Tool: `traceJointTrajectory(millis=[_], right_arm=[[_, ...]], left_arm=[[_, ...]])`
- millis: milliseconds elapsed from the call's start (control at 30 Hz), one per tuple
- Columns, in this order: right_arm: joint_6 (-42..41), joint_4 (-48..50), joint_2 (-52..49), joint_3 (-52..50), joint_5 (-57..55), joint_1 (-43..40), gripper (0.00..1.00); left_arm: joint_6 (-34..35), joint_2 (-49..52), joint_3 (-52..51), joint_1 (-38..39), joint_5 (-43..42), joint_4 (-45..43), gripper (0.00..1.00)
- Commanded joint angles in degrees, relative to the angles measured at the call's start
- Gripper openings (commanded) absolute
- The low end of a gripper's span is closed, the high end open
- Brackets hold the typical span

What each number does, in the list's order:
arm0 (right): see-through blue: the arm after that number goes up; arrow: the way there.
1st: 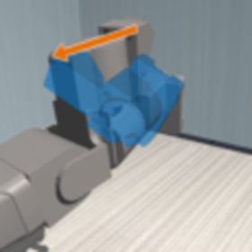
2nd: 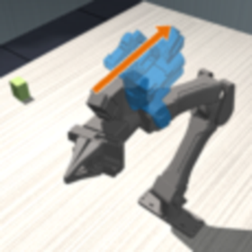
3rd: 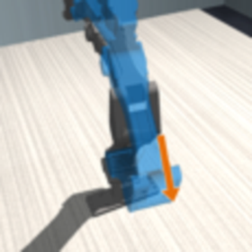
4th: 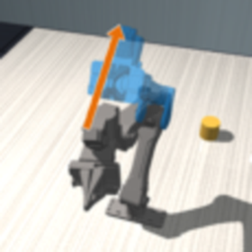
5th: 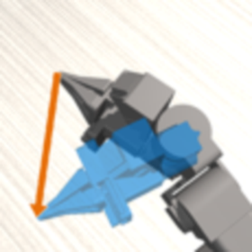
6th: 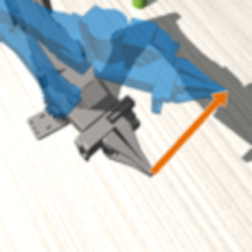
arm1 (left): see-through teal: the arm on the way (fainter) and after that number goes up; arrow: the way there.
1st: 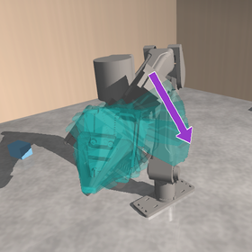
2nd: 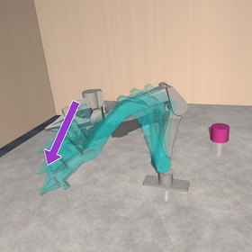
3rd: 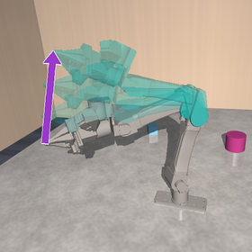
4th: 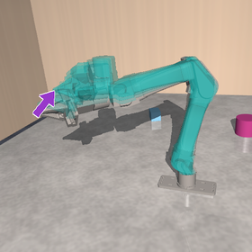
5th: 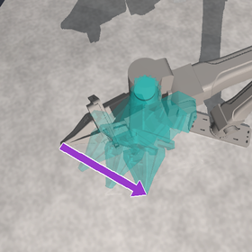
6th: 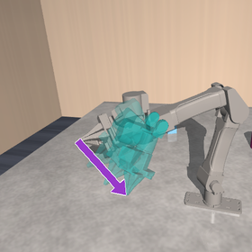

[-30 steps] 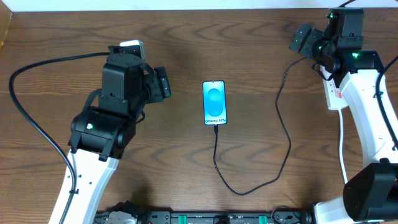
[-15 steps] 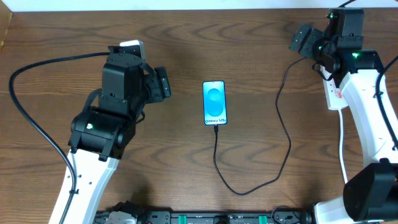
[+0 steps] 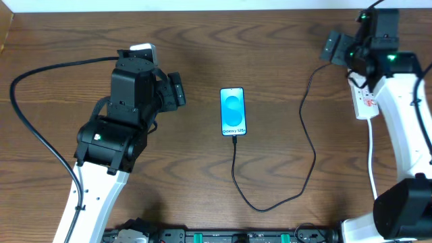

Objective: Plug charger to phone and switch on socket
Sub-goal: 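Move the right gripper down toward the white power strip's switch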

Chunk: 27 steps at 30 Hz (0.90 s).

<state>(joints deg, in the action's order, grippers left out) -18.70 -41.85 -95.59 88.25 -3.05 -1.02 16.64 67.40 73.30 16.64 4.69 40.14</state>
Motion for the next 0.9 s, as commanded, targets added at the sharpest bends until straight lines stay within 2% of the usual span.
traceJointTrajectory(millis=[0, 233, 367, 533, 633, 800, 867], right_arm=[[2.7, -3.0, 0.8, 6.0, -1.1, -4.0, 0.99], [7.3, -9.2, 0.8, 12.1, 5.4, -13.0, 0.99], [12.3, -8.6, 0.7, 12.3, 9.9, -17.9, 0.99], [14.3, -7.6, -0.3, 12.3, 13.3, -23.9, 0.99], [14.7, -6.7, -2.2, 12.3, 19.6, -27.5, 0.99], [14.8, -7.3, -5.1, 13.2, 25.4, -30.4, 0.99], [17.2, -8.7, -6.2, 14.1, 27.5, -30.8, 0.99]], left_arm=[[-0.5, 0.4, -0.2, -0.2, 0.9, 0.2, 0.84], [-0.5, 0.4, -0.2, -0.2, 0.9, 0.2, 0.84], [-0.5, 0.4, -0.2, -0.2, 0.9, 0.2, 0.84], [-0.5, 0.4, -0.2, -0.2, 0.9, 0.2, 0.84], [-0.5, 0.4, -0.2, -0.2, 0.9, 0.2, 0.84], [-0.5, 0.4, -0.2, -0.2, 0.9, 0.2, 0.84], [-0.5, 0.4, -0.2, -0.2, 0.9, 0.2, 0.84]])
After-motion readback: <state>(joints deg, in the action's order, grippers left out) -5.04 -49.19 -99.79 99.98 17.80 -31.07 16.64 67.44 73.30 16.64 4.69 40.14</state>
